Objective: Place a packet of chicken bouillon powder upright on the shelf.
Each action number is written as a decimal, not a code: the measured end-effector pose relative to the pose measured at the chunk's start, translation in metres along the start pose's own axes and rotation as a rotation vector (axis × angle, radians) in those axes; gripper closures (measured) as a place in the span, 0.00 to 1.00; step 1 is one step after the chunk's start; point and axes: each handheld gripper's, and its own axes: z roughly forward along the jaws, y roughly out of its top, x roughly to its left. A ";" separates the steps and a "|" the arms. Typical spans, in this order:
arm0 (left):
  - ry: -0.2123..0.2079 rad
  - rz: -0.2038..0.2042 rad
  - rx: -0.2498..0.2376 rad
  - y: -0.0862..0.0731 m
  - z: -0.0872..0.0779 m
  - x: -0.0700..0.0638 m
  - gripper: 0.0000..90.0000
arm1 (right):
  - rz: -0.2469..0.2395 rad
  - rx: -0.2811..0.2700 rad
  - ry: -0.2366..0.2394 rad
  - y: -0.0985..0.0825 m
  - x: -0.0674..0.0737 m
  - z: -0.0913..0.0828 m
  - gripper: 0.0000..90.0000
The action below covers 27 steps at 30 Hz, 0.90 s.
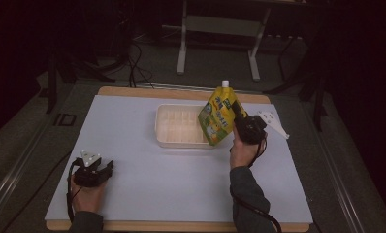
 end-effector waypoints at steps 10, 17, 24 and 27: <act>-0.001 -0.003 0.000 0.000 0.000 0.000 0.57 | -0.031 0.090 0.056 0.010 0.002 0.003 0.82; -0.004 -0.004 0.001 0.000 0.000 0.001 0.57 | -0.069 0.260 0.044 0.023 0.009 0.020 0.80; -0.004 -0.007 0.001 0.000 0.000 0.001 0.57 | -0.017 0.305 -0.033 0.023 0.010 0.026 1.00; -0.004 -0.006 0.002 0.000 0.000 0.001 0.57 | 0.006 0.266 -0.031 0.019 0.014 0.026 1.00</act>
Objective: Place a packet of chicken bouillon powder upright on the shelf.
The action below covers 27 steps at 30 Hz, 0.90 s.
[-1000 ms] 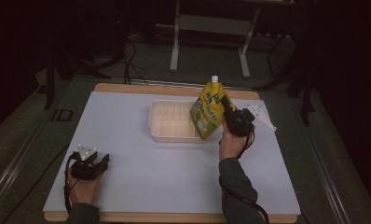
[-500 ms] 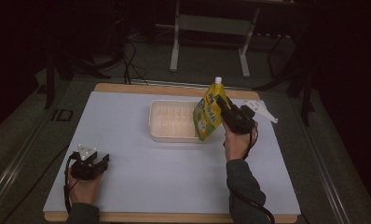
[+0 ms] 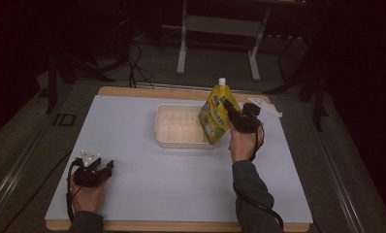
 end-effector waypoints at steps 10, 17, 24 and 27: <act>-0.004 -0.004 -0.001 0.000 0.000 0.000 0.57 | 0.014 -0.136 -0.017 -0.009 0.019 0.006 1.00; -0.004 -0.002 -0.003 0.000 0.000 0.000 0.57 | -0.033 -0.188 -0.054 -0.020 0.023 0.005 1.00; -0.003 -0.001 0.001 0.000 0.000 0.000 0.57 | -0.064 -0.193 -0.098 -0.032 0.017 0.001 1.00; -0.003 0.000 0.000 0.000 0.000 0.000 0.57 | -0.083 -0.183 -0.142 -0.040 0.014 -0.001 1.00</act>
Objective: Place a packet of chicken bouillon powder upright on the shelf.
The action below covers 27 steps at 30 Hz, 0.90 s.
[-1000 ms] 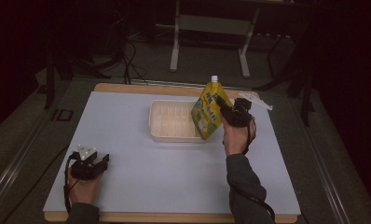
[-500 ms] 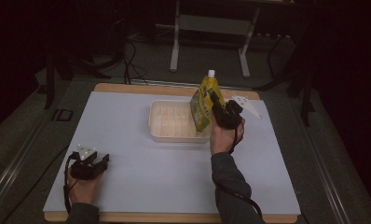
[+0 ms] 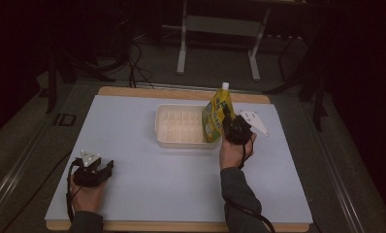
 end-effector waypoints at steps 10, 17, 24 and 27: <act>-0.002 -0.003 0.001 0.000 0.000 0.000 0.57 | -0.046 0.064 0.007 -0.006 0.012 0.004 0.98; -0.002 -0.002 -0.001 0.000 0.000 0.000 0.57 | -0.052 0.151 0.033 0.000 0.014 0.015 0.90; 0.000 -0.001 -0.002 0.000 0.000 0.000 0.57 | -0.069 0.213 0.055 -0.004 0.011 0.019 0.90; 0.001 0.001 0.000 0.000 0.000 0.000 0.57 | -0.074 0.242 0.043 -0.005 0.010 0.023 0.96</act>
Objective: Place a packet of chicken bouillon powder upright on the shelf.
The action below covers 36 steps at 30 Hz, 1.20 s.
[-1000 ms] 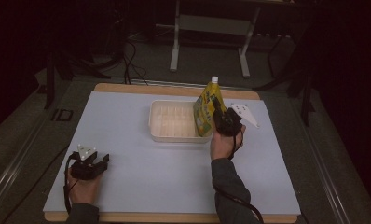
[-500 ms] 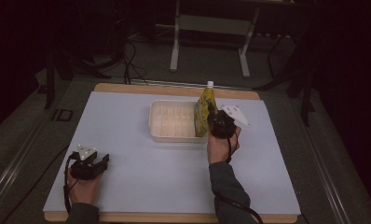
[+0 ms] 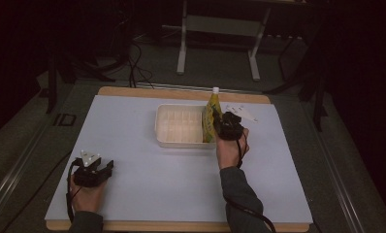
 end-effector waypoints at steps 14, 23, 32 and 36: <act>-0.002 -0.004 0.002 0.000 0.000 0.000 0.57 | -0.048 0.116 0.001 0.025 0.005 0.016 0.99; -0.002 -0.007 0.000 0.000 0.000 0.000 0.57 | -0.058 0.188 0.042 0.023 0.002 0.013 0.82; 0.001 -0.008 -0.006 0.000 0.000 0.000 0.57 | -0.133 0.207 0.111 0.023 -0.002 -0.003 0.69; 0.002 -0.007 -0.005 0.000 0.000 0.000 0.57 | -0.165 0.213 0.140 0.024 -0.005 -0.014 0.68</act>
